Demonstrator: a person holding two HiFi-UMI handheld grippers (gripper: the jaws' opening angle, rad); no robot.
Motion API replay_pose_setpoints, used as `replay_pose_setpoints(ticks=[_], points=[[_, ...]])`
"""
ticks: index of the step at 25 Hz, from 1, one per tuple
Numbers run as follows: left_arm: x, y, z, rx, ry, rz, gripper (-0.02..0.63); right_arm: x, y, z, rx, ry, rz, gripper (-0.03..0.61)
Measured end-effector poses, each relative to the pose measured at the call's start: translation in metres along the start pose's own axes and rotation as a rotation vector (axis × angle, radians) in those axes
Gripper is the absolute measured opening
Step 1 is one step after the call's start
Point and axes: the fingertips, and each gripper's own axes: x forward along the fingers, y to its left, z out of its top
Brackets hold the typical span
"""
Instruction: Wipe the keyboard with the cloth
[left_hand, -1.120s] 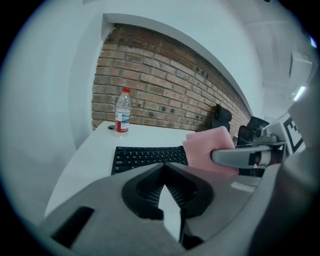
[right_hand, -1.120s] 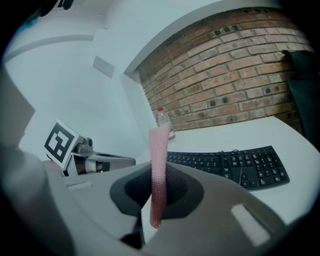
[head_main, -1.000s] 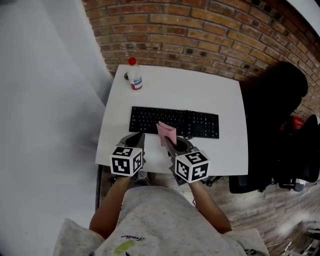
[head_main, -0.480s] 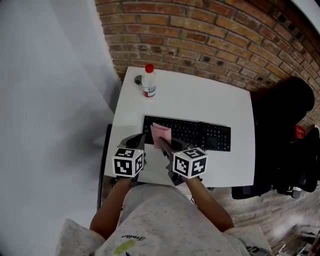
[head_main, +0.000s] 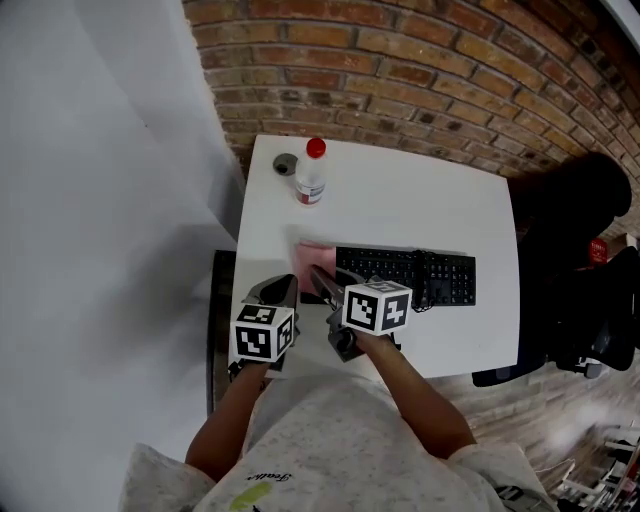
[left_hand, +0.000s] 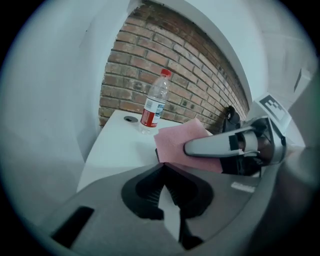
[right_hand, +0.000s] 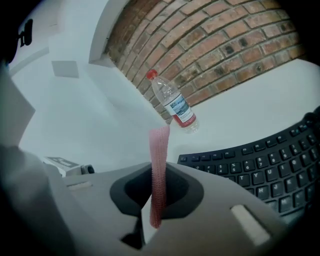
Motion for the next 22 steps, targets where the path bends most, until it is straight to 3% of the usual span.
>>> replay_pose_setpoints(ticks=[5, 15, 22], points=[[0.011, 0.011, 0.004, -0.008, 0.017, -0.053, -0.006, 0.026, -0.012, 0.000, 0.046, 0.020, -0.086, 0.023], [0.028, 0.018, 0.008, 0.008, 0.040, -0.109, -0.006, 0.038, -0.030, 0.001, -0.073, 0.045, -0.223, 0.023], [0.032, 0.012, 0.003, 0.019, 0.062, -0.128, -0.008, 0.033, -0.036, 0.002, -0.124, 0.047, -0.260, 0.023]])
